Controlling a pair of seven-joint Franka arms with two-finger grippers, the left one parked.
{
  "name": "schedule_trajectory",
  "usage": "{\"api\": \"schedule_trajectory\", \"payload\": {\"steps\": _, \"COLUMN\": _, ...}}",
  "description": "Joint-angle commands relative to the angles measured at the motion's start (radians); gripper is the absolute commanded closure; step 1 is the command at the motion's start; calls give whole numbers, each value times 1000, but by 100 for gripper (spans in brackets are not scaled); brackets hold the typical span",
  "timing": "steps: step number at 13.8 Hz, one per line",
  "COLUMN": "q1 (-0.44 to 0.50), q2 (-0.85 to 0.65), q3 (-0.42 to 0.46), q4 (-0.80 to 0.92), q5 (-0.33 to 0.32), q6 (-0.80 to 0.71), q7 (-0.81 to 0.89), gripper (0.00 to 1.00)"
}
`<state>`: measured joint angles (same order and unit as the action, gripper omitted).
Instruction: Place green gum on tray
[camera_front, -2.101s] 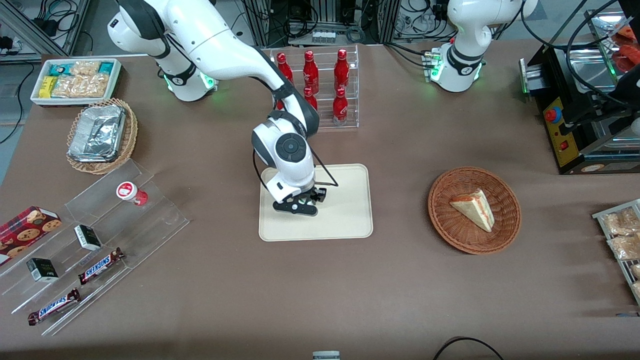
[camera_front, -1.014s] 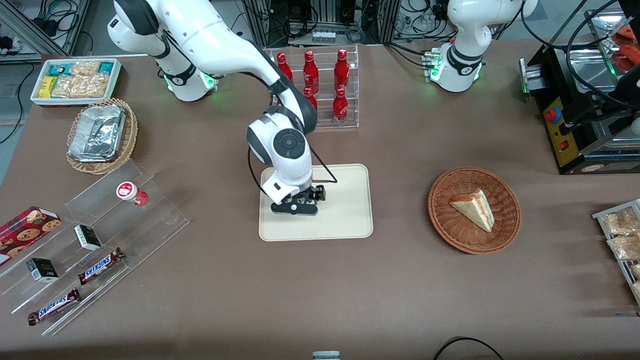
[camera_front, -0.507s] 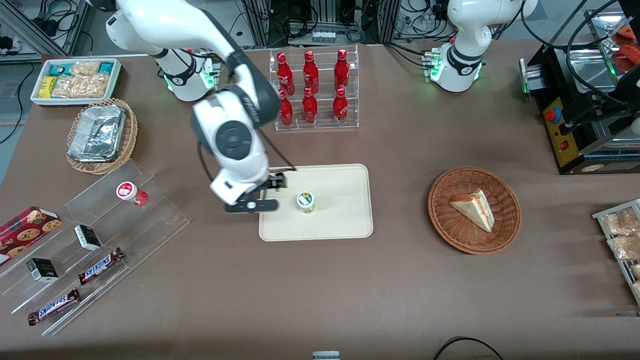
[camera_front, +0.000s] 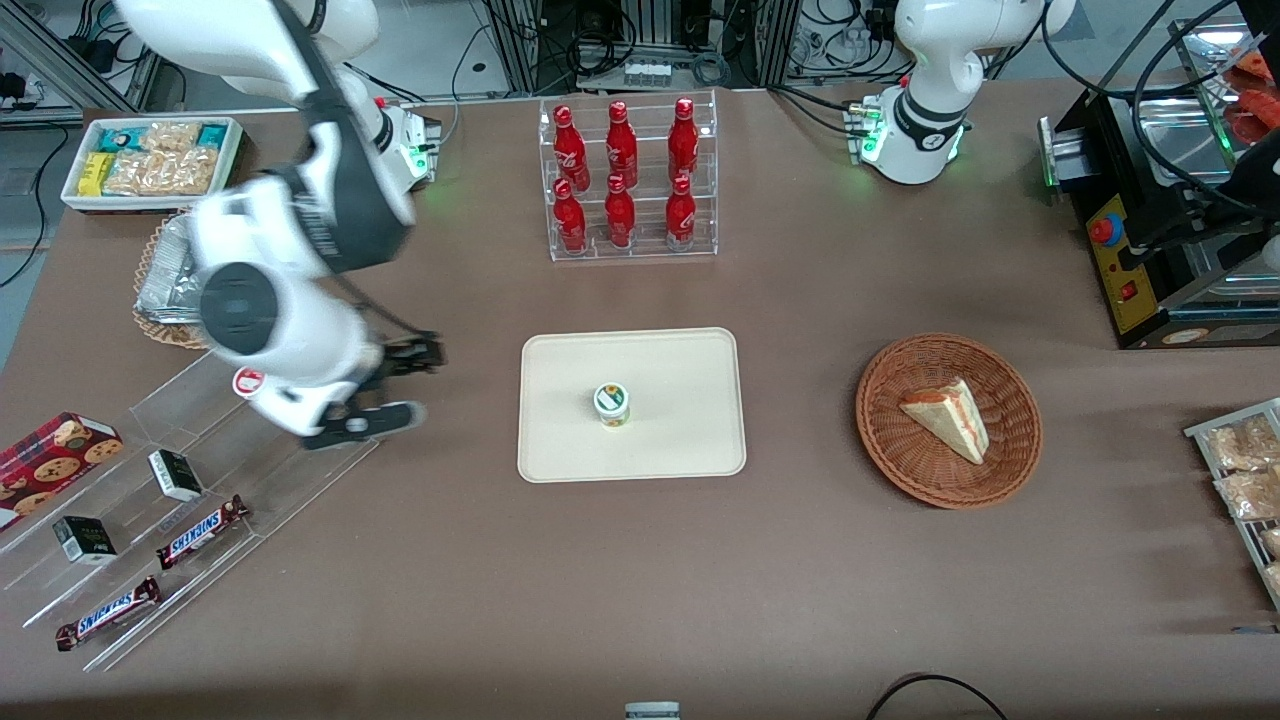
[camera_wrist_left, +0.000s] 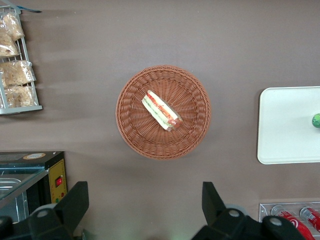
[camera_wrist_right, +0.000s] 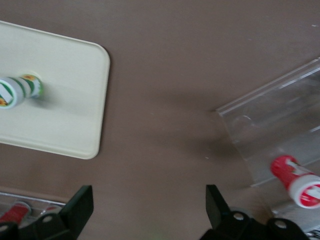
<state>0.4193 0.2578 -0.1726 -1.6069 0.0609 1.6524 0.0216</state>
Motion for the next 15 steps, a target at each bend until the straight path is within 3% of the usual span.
{"api": "schedule_trajectory", "payload": {"steps": 1, "q1": -112, "q2": -95, "q3": 18, "q4": -62, "q5": 2, "q6": -40, "q7": -55, "gripper": 0}}
{"api": "schedule_trajectory", "payload": {"steps": 10, "q1": -373, "q2": -256, "q3": 82, "q4": -157, "q5": -15, "q6": -65, "q7": -121, "gripper": 0}}
{"api": "schedule_trajectory", "payload": {"steps": 13, "q1": -425, "q2": -294, "q3": 122, "q4": -153, "q5": -97, "q6": -107, "q7": -149, "gripper": 0}}
{"api": "schedule_trajectory", "payload": {"steps": 15, "q1": -436, "q2": -313, "q3": 124, "q4": -143, "q5": -113, "q6": -160, "q7": -149, "gripper": 0}}
